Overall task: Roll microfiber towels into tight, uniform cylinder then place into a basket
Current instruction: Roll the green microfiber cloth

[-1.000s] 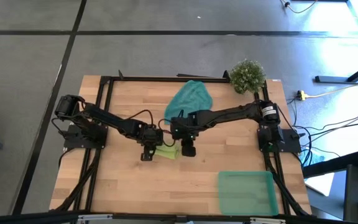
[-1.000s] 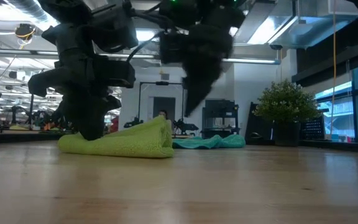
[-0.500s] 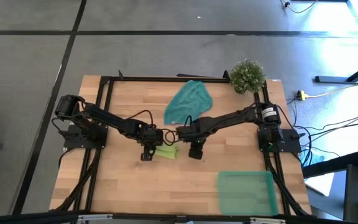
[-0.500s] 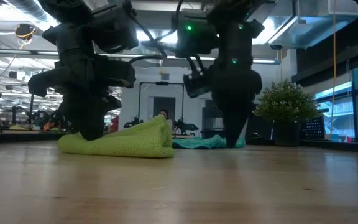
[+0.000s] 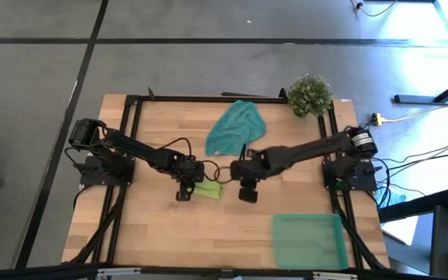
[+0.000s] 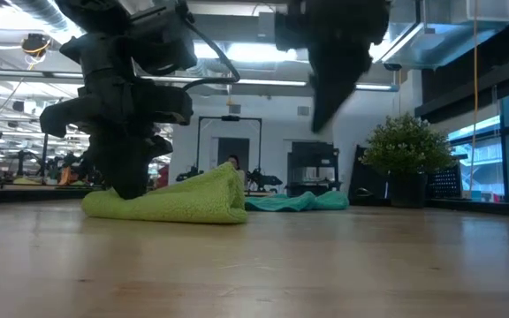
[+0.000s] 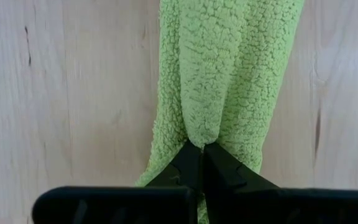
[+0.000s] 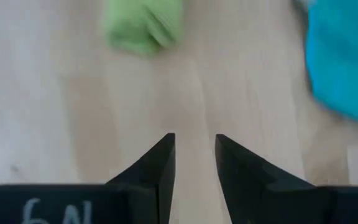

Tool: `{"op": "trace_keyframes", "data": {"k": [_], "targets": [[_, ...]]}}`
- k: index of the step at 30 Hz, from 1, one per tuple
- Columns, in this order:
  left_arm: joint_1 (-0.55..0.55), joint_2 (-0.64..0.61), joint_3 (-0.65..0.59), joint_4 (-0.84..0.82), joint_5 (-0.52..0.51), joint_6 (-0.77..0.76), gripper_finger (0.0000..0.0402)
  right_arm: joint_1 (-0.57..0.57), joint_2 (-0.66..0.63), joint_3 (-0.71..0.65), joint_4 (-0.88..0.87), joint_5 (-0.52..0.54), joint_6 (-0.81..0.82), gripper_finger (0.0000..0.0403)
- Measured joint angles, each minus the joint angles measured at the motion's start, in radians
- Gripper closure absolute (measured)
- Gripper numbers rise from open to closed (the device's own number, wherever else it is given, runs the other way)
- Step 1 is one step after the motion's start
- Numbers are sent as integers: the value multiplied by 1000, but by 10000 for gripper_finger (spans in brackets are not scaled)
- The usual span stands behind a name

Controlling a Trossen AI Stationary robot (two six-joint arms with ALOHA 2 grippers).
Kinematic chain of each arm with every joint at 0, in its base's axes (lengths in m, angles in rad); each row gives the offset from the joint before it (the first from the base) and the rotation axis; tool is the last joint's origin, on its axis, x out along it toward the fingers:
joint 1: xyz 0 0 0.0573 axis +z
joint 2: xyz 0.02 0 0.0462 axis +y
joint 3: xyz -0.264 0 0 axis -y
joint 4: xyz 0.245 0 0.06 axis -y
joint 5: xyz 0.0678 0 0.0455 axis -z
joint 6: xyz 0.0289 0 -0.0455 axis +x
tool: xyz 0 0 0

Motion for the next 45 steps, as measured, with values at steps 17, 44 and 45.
{"op": "trace_keyframes", "data": {"k": [17, 44, 45], "targets": [[1, -1, -1, 4, 81, 103, 400, 75, 65, -379, 1052, 20, -242, 288], [10, 0, -2, 18, 128, 150, 400, -5, 194, -383, 1082, -104, -229, 288], [13, 0, -2, 18, 131, 149, 401, -5, 195, -383, 1097, -111, -240, 288]]}}
